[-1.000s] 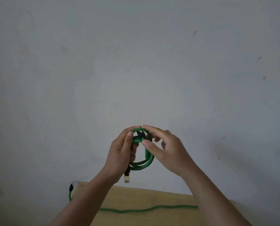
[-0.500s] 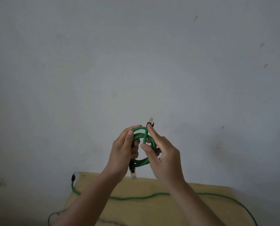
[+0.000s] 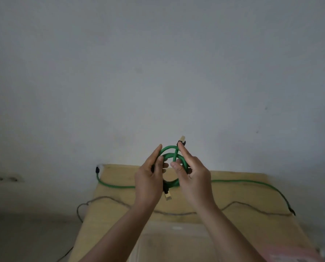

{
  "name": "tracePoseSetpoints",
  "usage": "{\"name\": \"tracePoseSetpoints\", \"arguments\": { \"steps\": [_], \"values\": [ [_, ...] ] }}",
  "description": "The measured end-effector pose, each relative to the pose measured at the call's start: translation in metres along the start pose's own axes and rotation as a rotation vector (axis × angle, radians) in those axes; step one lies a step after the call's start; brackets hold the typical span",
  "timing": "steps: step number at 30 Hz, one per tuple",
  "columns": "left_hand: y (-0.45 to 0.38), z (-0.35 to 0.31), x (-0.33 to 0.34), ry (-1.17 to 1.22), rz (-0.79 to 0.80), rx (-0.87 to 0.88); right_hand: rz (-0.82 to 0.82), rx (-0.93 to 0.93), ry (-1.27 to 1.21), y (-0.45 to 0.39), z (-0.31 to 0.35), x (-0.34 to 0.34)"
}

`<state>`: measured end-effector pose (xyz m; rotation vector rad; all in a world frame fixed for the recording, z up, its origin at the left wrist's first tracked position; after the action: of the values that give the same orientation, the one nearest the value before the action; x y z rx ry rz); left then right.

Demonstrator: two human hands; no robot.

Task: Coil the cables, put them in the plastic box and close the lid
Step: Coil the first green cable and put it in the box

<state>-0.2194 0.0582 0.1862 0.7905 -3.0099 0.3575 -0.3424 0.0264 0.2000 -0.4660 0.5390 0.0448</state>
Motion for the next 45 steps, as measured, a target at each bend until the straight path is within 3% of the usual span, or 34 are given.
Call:
{"name": "tracePoseSetpoints", "arguments": {
  "steps": [11,16,21,33,45],
  "values": [
    [0.113,0.088,-0.031,-0.185,0.183,-0.315,0.206,0.420,-0.003,0.141,-0.055,0.018],
    [0.137,0.112,-0.033,-0.262,0.193,-0.450,0.299,0.577,-0.026,0.173,-0.073,0.020],
    [0.139,0.124,-0.033,-0.340,0.254,-0.481,0.367,0.695,0.001,0.183,-0.091,0.020],
    [0.126,0.139,-0.040,-0.528,0.160,-0.546,0.344,0.820,0.004,0.182,-0.114,0.055],
    [0.125,0.163,-0.037,-0.670,0.213,-0.529,0.455,0.730,0.200,0.181,-0.124,0.074]
  ]
}}
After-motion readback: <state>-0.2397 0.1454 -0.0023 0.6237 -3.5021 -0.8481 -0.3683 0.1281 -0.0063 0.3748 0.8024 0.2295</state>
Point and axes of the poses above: each hand's wrist, its own y-axis away from the middle knuckle, its own x-axis out of the palm, z = x × y, the point moved 4 cm from there along -y, towards the middle knuckle, and after that the axes turned 8 degrees about y, right-handed, at the moved point
